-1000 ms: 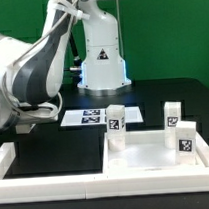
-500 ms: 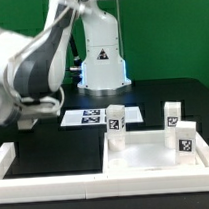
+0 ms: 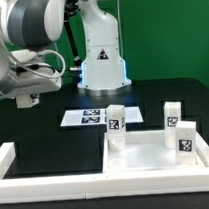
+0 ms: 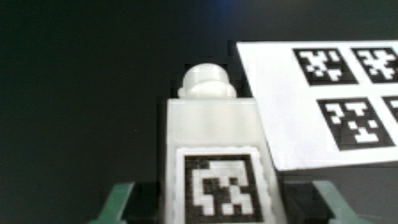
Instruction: Assemble square table
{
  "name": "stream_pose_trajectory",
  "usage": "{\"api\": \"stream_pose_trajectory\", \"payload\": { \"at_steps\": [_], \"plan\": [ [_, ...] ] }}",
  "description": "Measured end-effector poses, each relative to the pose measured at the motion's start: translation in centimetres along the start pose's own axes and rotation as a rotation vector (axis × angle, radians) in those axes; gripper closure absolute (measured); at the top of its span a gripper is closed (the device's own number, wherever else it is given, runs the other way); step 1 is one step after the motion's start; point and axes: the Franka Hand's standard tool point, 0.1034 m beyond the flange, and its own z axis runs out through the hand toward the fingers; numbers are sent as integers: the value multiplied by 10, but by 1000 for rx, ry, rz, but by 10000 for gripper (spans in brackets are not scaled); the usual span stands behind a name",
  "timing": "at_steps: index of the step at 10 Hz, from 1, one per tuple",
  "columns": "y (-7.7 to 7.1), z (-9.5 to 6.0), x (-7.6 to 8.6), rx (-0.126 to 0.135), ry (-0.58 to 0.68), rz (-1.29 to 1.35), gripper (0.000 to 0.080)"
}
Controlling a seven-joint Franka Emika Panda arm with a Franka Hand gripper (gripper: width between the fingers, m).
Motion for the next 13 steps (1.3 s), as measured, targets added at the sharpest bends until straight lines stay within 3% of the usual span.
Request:
{"api": "stream_pose_trajectory", "payload": {
  "at_steps": [1, 3, 5, 6, 11, 13],
  "plan": [
    [0, -3, 3, -13, 74, -5, 509],
    [-27, -34, 14, -66, 236, -6, 509],
    [-58, -75, 34, -156, 393, -66, 509],
    [-69, -87, 40, -184, 455, -97, 509],
    [-60, -91, 49, -199, 757, -86, 509],
    [-94, -97, 62, -183, 860, -54, 509]
  ]
}}
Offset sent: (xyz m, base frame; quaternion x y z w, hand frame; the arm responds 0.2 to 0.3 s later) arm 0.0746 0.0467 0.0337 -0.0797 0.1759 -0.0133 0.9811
